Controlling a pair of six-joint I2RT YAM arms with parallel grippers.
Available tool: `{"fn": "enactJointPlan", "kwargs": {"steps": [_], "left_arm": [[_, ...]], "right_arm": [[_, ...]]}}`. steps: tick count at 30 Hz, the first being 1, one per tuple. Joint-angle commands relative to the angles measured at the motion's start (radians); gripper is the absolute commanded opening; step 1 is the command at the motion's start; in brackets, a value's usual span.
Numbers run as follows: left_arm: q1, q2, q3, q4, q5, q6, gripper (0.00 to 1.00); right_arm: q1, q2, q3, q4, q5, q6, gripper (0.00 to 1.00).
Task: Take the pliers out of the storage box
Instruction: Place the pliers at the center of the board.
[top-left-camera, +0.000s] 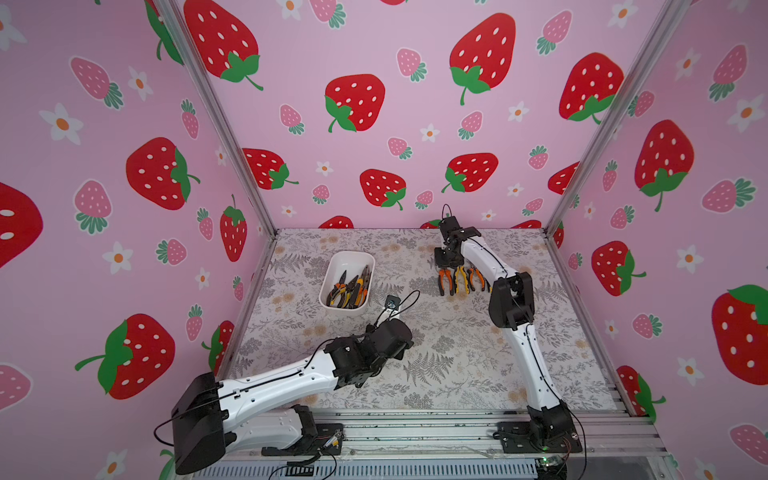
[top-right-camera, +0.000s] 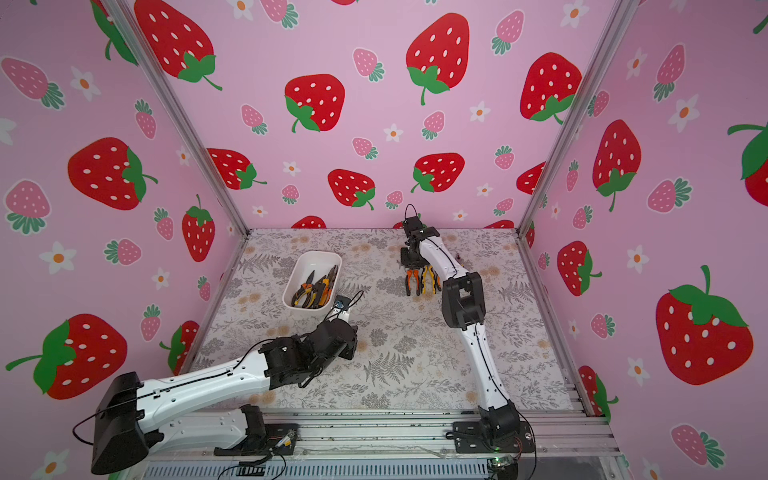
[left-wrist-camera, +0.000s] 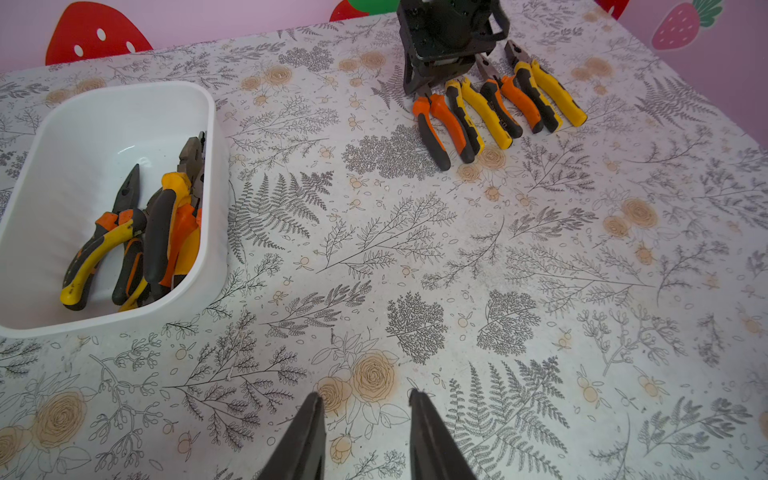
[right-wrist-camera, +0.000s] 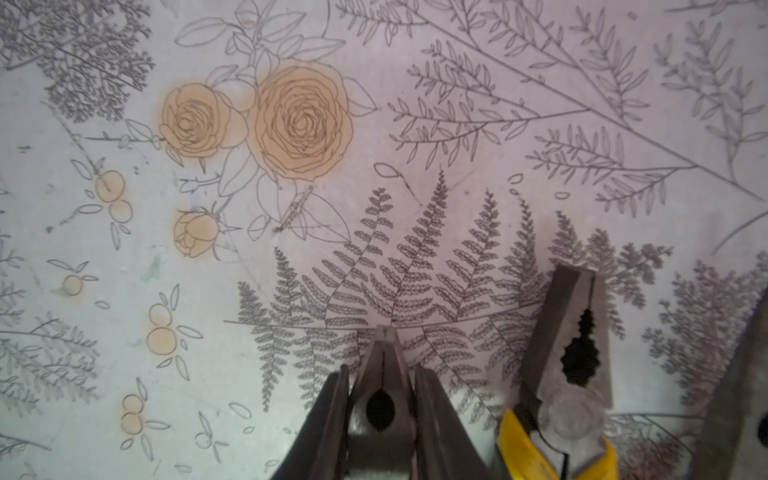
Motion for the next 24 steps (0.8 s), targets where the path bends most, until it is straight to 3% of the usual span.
{"fn": "enactJointPlan", "kwargs": {"steps": [1, 24], "left_arm": [[0.007, 0.005, -0.01, -0.005, 0.003, 0.0, 0.36], [0.027, 0.025, 0.017, -0.006, 0.023, 0.021, 0.36]], "right_arm": [[-0.011, 0.017, 0.037, 0.029, 0.009, 0.005, 0.29], [-0.011, 0.039, 0.054, 0.061, -0.037, 0.018, 0.29]]}}
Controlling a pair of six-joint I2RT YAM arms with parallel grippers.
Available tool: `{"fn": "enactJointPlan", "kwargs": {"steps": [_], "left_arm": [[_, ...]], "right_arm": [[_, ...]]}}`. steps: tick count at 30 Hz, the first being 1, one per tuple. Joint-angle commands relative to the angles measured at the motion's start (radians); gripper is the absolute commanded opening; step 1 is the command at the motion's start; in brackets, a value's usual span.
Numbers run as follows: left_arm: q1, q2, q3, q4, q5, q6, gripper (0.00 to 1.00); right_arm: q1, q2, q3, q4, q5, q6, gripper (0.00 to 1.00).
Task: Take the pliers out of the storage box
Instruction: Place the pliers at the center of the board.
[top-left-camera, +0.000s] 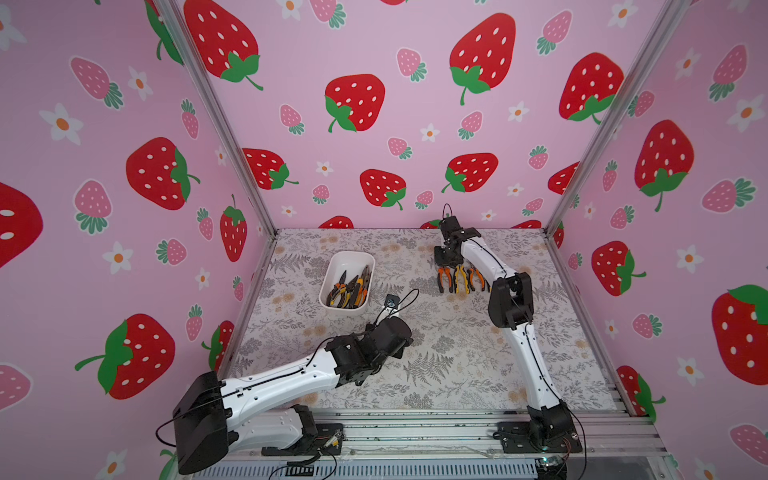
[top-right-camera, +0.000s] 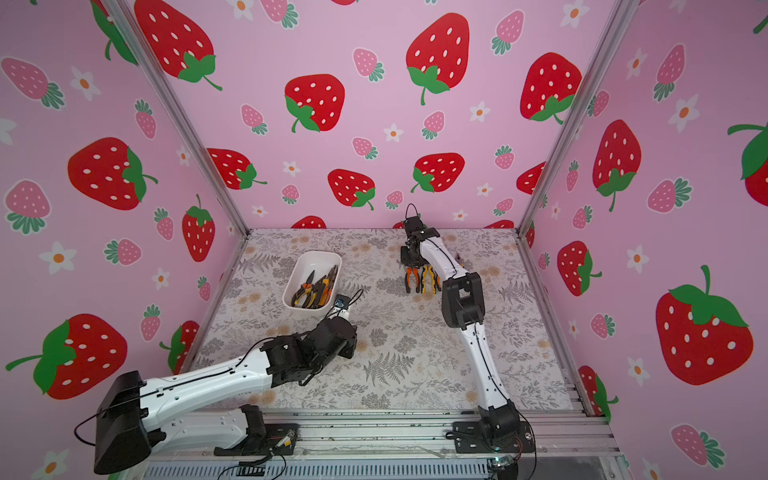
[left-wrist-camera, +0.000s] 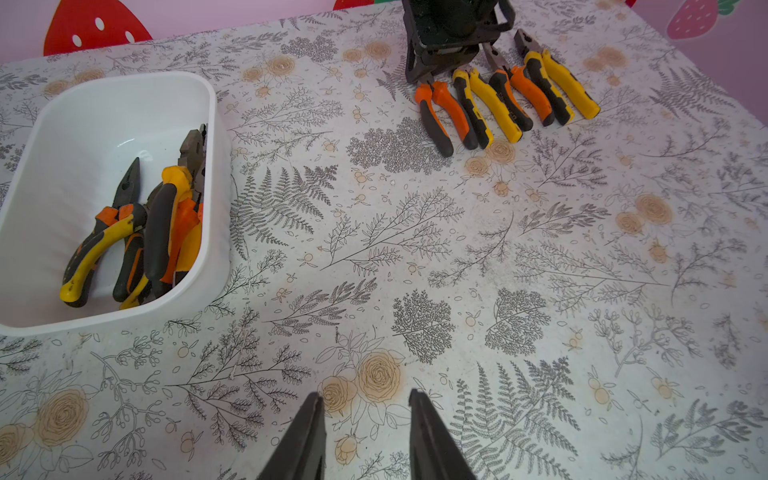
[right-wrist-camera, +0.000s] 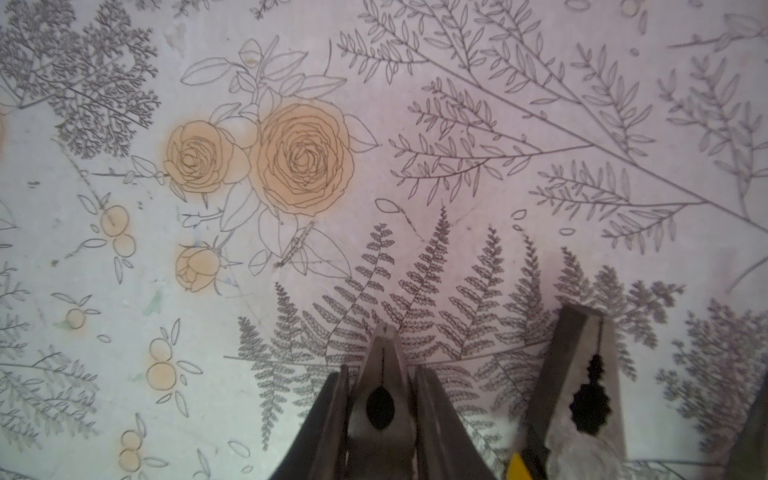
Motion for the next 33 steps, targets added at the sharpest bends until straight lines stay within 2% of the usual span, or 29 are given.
{"fn": "enactJointPlan", "kwargs": {"steps": [1, 6, 9, 12, 16, 18, 21, 23, 28, 30, 33], "left_arm": [[0.006, 0.012, 0.016, -0.006, 0.005, 0.013, 0.36], [0.007, 0.008, 0.015, -0.01, 0.006, 0.01, 0.36], [0.008, 0.003, 0.012, -0.013, 0.006, 0.009, 0.36], [0.008, -0.005, 0.021, -0.031, 0.006, 0.008, 0.36], [0.015, -0.014, 0.051, -0.084, 0.01, 0.012, 0.37], [0.052, -0.019, 0.082, -0.135, 0.036, 0.004, 0.4], [0.166, -0.024, 0.121, -0.184, 0.139, 0.014, 0.45], [0.283, -0.023, 0.142, -0.208, 0.226, 0.023, 0.48], [0.57, 0.059, 0.199, -0.217, 0.478, 0.039, 0.45], [0.625, 0.143, 0.268, -0.256, 0.515, 0.057, 0.41], [0.634, 0.262, 0.363, -0.305, 0.507, 0.096, 0.38]], "right_arm": [[-0.006, 0.015, 0.037, 0.019, -0.022, 0.017, 0.29], [-0.006, 0.019, 0.04, 0.022, -0.024, 0.02, 0.33], [-0.007, 0.019, 0.043, 0.022, -0.026, 0.02, 0.4], [-0.007, 0.003, 0.046, 0.019, -0.032, 0.024, 0.5], [-0.006, -0.069, 0.038, 0.009, -0.029, 0.038, 0.51], [-0.004, -0.154, 0.001, 0.006, -0.03, 0.051, 0.51], [0.011, -0.34, -0.169, 0.046, -0.033, 0.07, 0.51], [0.038, -0.516, -0.379, 0.134, -0.053, 0.076, 0.51], [0.153, -0.849, -0.816, 0.241, -0.057, 0.08, 0.51], [0.208, -0.933, -0.932, 0.258, -0.029, 0.091, 0.51], [0.285, -1.037, -1.085, 0.301, 0.014, 0.14, 0.51]]}}
